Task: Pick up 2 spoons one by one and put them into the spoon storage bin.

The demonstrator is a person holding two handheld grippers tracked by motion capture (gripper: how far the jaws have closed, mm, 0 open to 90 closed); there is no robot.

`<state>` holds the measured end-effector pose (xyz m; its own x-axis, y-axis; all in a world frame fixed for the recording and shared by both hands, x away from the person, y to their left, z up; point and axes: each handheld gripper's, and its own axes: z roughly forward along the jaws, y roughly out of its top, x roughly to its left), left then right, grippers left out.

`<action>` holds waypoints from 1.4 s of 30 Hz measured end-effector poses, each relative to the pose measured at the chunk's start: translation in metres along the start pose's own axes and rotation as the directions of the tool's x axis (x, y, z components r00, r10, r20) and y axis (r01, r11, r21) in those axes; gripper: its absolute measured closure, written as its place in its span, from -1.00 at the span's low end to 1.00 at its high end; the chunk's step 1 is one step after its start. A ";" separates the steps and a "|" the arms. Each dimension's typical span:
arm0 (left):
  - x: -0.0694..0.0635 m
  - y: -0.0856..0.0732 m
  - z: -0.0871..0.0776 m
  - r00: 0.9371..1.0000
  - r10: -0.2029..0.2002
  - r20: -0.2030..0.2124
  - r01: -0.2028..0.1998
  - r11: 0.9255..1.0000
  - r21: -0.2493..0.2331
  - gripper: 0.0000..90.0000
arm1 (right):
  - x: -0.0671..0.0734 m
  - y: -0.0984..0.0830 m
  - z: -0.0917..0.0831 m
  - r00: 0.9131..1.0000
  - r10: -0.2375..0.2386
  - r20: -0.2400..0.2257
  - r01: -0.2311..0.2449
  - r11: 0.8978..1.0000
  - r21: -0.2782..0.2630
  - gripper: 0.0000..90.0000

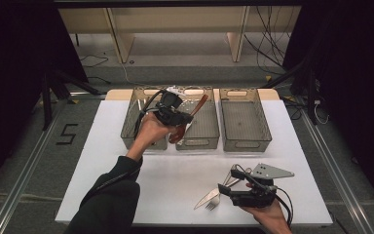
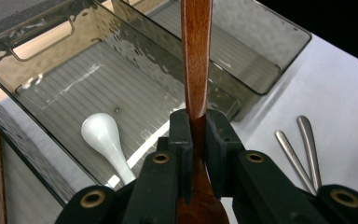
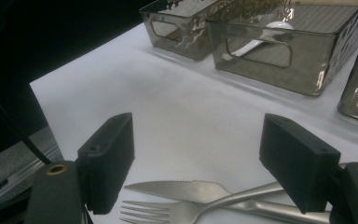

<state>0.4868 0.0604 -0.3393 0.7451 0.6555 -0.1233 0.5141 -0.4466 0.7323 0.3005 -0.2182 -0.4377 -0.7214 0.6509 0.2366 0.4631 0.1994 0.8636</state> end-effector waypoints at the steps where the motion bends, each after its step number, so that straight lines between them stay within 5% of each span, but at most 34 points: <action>1: 0.001 0.002 0.001 1.000 -0.003 -0.006 0.003 1.000 -0.005 0.81 | 0.000 0.000 0.000 1.000 0.002 0.000 -0.002 1.000 0.000 -0.40; 15: 0.011 0.018 0.020 0.999 -0.029 -0.041 0.027 0.999 -0.037 0.81 | 0.000 -0.001 0.000 1.000 0.004 -0.006 -0.004 1.000 0.000 -0.40; 42: 0.031 0.003 0.052 0.985 -0.147 -0.095 0.137 0.985 -0.100 0.80 | 0.000 -0.001 -0.001 1.000 0.004 -0.007 -0.004 1.000 0.001 -0.40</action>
<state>0.5338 0.0477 -0.3757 0.6177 0.7688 -0.1653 0.5666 -0.2894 0.7715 0.2994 -0.2196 -0.4384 -0.7233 0.6465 0.2428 0.4664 0.1981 0.8621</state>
